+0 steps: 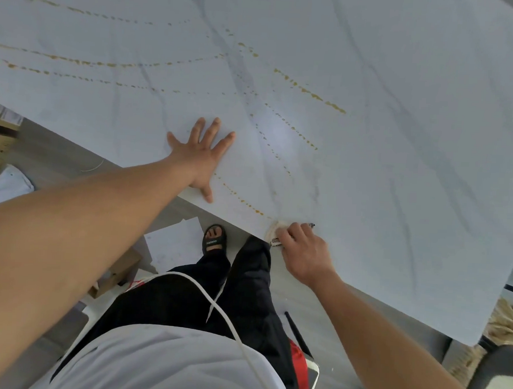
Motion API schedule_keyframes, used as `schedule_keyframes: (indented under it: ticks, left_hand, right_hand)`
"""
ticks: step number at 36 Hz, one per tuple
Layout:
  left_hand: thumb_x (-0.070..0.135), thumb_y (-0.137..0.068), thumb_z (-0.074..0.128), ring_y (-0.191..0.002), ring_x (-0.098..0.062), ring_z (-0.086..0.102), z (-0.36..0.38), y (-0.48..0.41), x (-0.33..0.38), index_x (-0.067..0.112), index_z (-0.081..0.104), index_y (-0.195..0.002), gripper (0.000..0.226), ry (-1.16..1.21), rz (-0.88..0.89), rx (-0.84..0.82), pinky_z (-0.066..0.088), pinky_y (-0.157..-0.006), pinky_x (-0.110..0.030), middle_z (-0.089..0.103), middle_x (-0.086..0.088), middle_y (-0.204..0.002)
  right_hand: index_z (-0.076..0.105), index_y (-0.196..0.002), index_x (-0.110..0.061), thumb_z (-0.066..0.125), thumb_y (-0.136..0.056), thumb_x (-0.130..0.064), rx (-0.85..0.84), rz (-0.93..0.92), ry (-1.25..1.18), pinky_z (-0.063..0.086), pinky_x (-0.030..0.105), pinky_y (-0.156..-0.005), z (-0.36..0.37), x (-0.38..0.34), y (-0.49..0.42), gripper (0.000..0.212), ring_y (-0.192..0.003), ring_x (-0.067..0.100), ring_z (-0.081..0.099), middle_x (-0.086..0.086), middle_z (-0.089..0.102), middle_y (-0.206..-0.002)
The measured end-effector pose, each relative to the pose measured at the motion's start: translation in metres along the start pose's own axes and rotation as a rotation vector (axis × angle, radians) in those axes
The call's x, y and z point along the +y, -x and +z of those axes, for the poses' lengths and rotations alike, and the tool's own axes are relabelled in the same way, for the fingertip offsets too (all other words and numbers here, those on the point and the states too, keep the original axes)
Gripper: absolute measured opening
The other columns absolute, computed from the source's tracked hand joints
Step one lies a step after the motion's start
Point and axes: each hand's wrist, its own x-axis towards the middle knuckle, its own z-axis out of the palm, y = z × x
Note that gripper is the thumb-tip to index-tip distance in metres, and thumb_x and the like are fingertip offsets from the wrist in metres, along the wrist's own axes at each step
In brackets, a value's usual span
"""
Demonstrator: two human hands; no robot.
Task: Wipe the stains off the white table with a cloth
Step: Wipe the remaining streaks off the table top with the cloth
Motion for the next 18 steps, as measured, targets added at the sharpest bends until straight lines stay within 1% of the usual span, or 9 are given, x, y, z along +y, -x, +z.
schedule_keyframes:
  ticks: [2,4,5,7,9,10,15,16,18]
  left_hand:
    - [0.058,-0.051,0.096,-0.15,-0.033,-0.035,0.001,0.0,-0.001,0.042,-0.036,-0.149,0.166,0.002,0.004,-0.002,0.015,-0.108,-0.083,-0.049,0.003,-0.156]
    - [0.058,-0.051,0.096,-0.15,-0.032,-0.035,0.001,0.0,-0.001,0.042,-0.036,-0.15,0.166,0.007,0.006,0.0,0.015,-0.108,-0.084,-0.049,0.003,-0.156]
    - [0.058,-0.051,0.096,-0.15,-0.032,-0.035,0.001,0.0,-0.001,0.042,-0.036,-0.149,0.166,0.005,0.006,0.001,0.015,-0.108,-0.083,-0.049,0.004,-0.156]
    - [0.059,-0.051,0.096,-0.15,-0.032,-0.035,0.001,0.0,0.0,0.042,-0.037,-0.149,0.166,0.006,0.005,0.003,0.015,-0.109,-0.083,-0.049,0.004,-0.156]
    - [0.059,-0.051,0.096,-0.15,-0.032,-0.034,0.002,0.0,0.0,0.042,-0.037,-0.149,0.166,0.006,0.006,0.005,0.014,-0.109,-0.083,-0.048,0.004,-0.156]
    - [0.059,-0.051,0.096,-0.15,-0.032,-0.034,0.002,0.0,-0.001,0.042,-0.036,-0.149,0.166,0.006,0.008,0.005,0.014,-0.109,-0.083,-0.048,0.004,-0.156]
    - [0.06,-0.05,0.096,-0.15,-0.032,-0.033,0.003,0.0,-0.002,0.042,-0.036,-0.149,0.166,-0.002,0.013,0.007,0.016,-0.108,-0.083,-0.048,0.003,-0.156]
    - [0.06,-0.05,0.096,-0.15,-0.033,-0.034,0.003,0.0,-0.002,0.042,-0.036,-0.149,0.166,-0.003,0.014,0.006,0.016,-0.108,-0.084,-0.048,0.003,-0.156]
    - [0.06,-0.05,0.096,-0.15,-0.032,-0.034,0.003,0.0,-0.001,0.043,-0.036,-0.149,0.166,0.002,0.018,0.003,0.015,-0.108,-0.084,-0.049,0.004,-0.156]
  right_hand:
    - [0.06,-0.104,-0.015,0.07,-0.072,-0.006,-0.001,-0.129,0.02,0.035,0.03,-0.043,0.002,0.003,0.003,0.034,-0.076,0.029,0.054,0.005,0.054,-0.092]
    - [0.06,-0.104,-0.017,0.07,-0.074,-0.01,-0.017,-0.163,0.038,0.037,0.031,-0.043,-0.003,0.011,-0.007,0.032,-0.077,0.029,0.055,0.005,0.054,-0.093]
    - [0.059,-0.104,-0.018,0.07,-0.076,-0.012,-0.017,-0.118,0.032,0.039,0.032,-0.044,-0.006,0.015,-0.013,0.03,-0.079,0.03,0.056,0.005,0.054,-0.094]
    - [0.057,-0.108,-0.019,0.063,-0.083,-0.016,0.009,0.098,-0.03,0.042,0.035,-0.048,-0.013,0.017,-0.024,0.025,-0.086,0.03,0.055,0.005,0.054,-0.099]
    - [0.054,-0.112,-0.018,0.056,-0.087,-0.015,0.078,0.307,-0.105,0.039,0.034,-0.05,-0.014,0.011,-0.026,0.025,-0.09,0.031,0.052,0.006,0.052,-0.102]
    - [0.053,-0.112,-0.017,0.055,-0.087,-0.014,0.095,0.337,-0.116,0.037,0.033,-0.051,-0.013,0.005,-0.024,0.025,-0.089,0.031,0.051,0.006,0.052,-0.101]
    - [0.054,-0.108,-0.019,0.046,-0.087,-0.02,-0.021,0.009,-0.066,0.034,0.03,-0.048,0.001,-0.014,0.005,0.023,-0.083,0.029,0.054,0.003,0.052,-0.098]
    - [0.055,-0.108,-0.019,0.046,-0.086,-0.021,-0.026,-0.01,-0.068,0.035,0.031,-0.047,0.001,-0.011,0.004,0.023,-0.082,0.029,0.054,0.003,0.052,-0.098]
    - [0.055,-0.107,-0.02,0.053,-0.086,-0.02,-0.001,0.052,-0.078,0.038,0.032,-0.048,-0.003,-0.004,-0.006,0.02,-0.084,0.029,0.055,0.003,0.053,-0.098]
